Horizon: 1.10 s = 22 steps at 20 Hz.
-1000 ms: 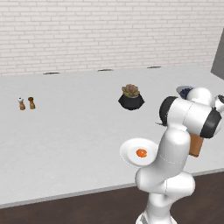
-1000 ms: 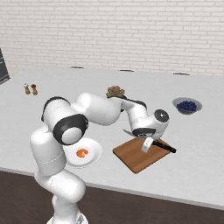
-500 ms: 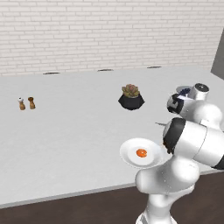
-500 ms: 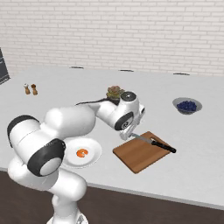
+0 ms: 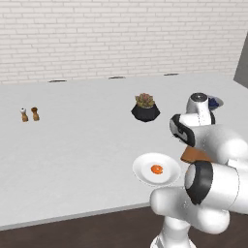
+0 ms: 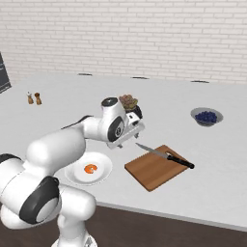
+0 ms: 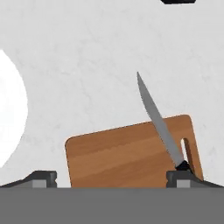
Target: Pick up the knife from the drawer and place it on the cutting board. Then place the meat from the plate to the cutting board.
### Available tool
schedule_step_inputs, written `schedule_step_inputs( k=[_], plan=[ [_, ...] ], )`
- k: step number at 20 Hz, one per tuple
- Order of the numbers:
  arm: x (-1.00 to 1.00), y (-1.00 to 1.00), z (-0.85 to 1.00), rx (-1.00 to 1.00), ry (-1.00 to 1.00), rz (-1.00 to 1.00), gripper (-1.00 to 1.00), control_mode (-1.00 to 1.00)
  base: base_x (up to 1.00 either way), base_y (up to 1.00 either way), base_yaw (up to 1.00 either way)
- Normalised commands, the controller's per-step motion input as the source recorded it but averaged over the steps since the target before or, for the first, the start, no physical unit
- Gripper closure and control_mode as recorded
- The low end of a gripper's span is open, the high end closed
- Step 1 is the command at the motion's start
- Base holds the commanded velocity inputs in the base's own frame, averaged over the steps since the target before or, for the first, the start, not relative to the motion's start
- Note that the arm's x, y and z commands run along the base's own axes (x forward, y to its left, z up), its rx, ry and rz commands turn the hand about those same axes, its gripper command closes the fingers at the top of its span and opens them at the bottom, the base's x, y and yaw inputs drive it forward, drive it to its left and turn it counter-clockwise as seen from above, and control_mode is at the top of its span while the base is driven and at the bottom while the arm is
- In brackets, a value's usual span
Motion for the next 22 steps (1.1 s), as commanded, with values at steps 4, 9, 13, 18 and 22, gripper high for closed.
schedule_step_inputs(
  k=[4,9,13,18,22],
  plan=[
    [-0.47,0.52,0.19,0.38,0.0,-0.57,-1.0,-1.0,0.0,0.0,0.0],
    [-0.58,0.46,0.23,0.4,0.14,-0.45,-1.0,-1.0,0.0,0.0,0.0],
    [-0.16,0.47,-0.01,0.22,0.11,-0.21,-1.0,-1.0,0.0,0.0,0.0],
    [-0.01,0.44,-0.35,0.04,0.01,0.03,-1.0,-1.0,0.0,0.0,0.0],
    [0.0,0.46,-0.46,-0.04,-0.02,0.17,-1.0,-1.0,0.0,0.0,0.0]
  ],
)
